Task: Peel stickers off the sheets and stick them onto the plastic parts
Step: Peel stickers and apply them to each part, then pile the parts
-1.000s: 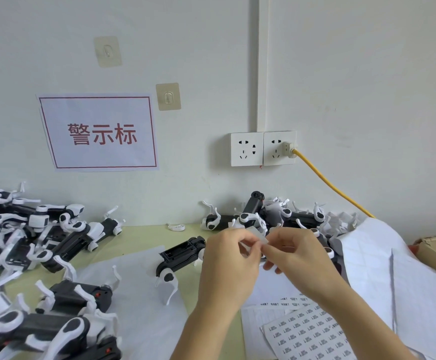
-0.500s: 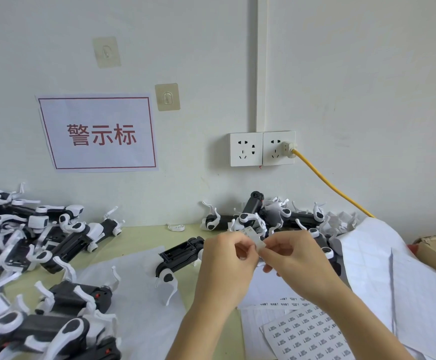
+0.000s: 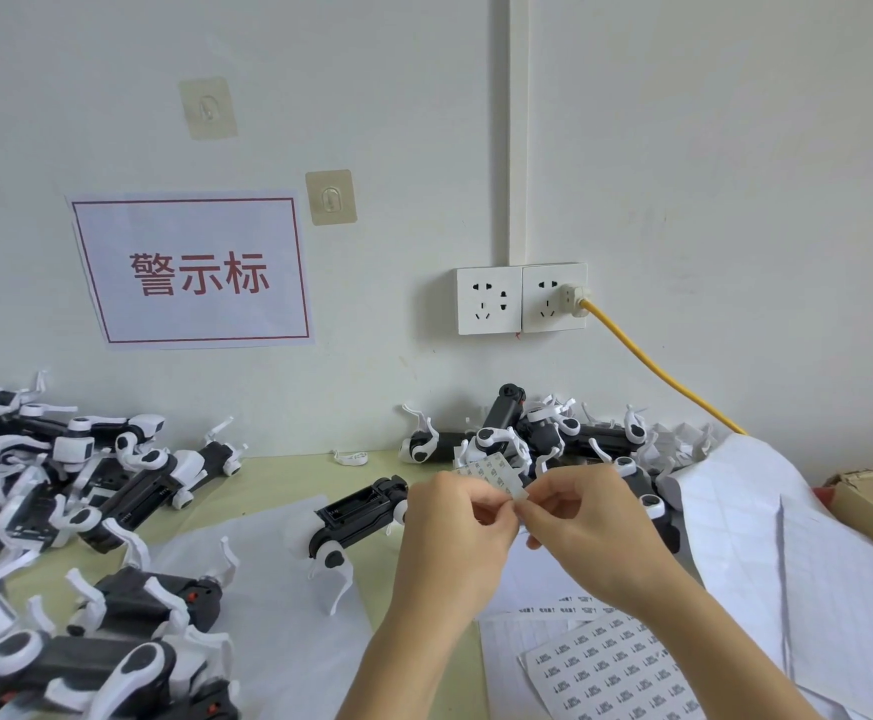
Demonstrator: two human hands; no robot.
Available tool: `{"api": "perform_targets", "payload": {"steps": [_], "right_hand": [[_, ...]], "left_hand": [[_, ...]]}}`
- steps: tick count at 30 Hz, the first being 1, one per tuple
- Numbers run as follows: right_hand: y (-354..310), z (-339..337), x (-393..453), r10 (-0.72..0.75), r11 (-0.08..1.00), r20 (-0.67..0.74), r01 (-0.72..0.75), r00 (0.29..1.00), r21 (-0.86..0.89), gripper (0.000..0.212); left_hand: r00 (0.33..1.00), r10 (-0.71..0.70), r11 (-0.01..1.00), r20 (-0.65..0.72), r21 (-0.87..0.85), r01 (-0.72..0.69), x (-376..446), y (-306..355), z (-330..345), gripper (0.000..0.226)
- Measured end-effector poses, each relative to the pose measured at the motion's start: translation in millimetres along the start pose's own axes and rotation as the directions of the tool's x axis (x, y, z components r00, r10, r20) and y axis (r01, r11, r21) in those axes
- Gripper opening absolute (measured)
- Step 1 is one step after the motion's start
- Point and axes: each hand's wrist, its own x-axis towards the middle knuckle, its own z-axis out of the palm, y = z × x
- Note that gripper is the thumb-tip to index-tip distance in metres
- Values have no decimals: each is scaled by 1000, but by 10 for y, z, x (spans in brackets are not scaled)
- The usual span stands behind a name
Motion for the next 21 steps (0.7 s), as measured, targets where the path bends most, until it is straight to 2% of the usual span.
{"api": "perform_targets", "payload": {"steps": [12,16,21], "right_hand": [[5,-19,-1,11,999,48,-9,999,-44,21],[29,-26,16,34,999,60,-31,998,-42,20],[42,-21,17,38,999,54,-38,998,5,18]], "left_hand": [[1000,-2,1000,-20,6,2,12,-27,-8,21],[1000,-4,1000,-4,-21,4,21,-17,-29,33],[1000,-18,998,5,-67,18,14,17,-20,38]]}}
